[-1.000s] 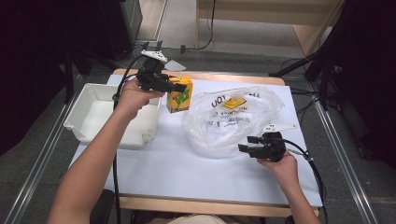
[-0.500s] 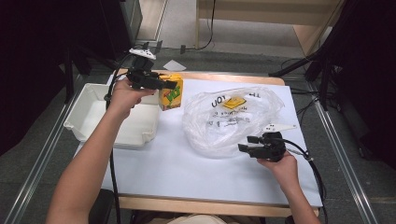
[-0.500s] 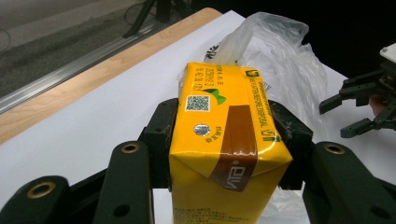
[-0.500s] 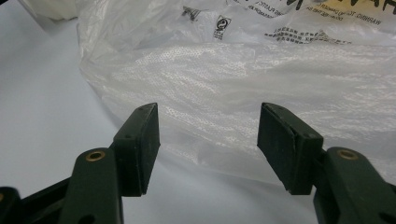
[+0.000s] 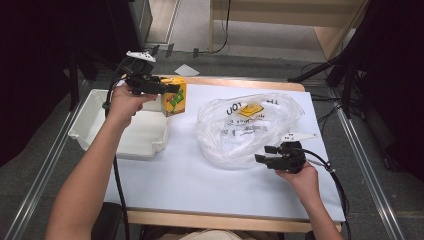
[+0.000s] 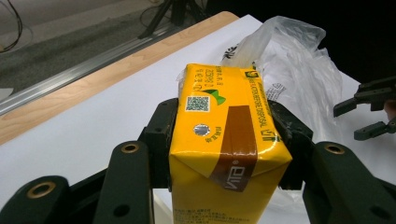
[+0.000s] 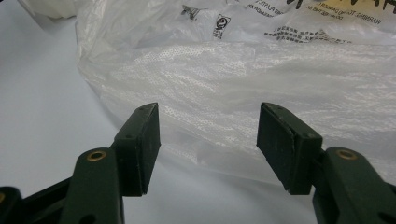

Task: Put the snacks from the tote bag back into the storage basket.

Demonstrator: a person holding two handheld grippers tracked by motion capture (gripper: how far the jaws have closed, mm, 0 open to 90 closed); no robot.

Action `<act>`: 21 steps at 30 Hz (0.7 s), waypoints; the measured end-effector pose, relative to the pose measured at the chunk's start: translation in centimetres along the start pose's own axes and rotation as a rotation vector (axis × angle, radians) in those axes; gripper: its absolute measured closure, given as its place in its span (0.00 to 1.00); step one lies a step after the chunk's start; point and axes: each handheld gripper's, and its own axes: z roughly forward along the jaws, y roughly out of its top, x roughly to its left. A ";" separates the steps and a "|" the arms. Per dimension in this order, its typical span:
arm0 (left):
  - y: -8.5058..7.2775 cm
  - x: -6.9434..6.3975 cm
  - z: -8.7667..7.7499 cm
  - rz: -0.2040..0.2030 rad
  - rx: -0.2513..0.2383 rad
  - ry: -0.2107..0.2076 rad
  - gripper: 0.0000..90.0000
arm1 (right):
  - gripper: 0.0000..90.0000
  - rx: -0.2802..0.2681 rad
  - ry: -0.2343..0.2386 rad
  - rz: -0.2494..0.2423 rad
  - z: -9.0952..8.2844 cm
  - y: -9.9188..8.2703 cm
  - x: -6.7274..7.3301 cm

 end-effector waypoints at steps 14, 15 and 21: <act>-0.8 1.3 -1.8 -0.037 -0.030 0.034 0.58 | 0.46 -0.009 -0.004 -0.002 0.0 0.1 0.0; -0.9 1.5 -1.9 -0.039 -0.031 0.042 0.58 | 0.46 -0.008 -0.005 -0.003 0.0 0.1 -0.1; -1.6 2.2 -2.5 -0.055 -0.028 0.075 0.58 | 0.46 -0.006 -0.006 -0.005 0.1 0.1 0.0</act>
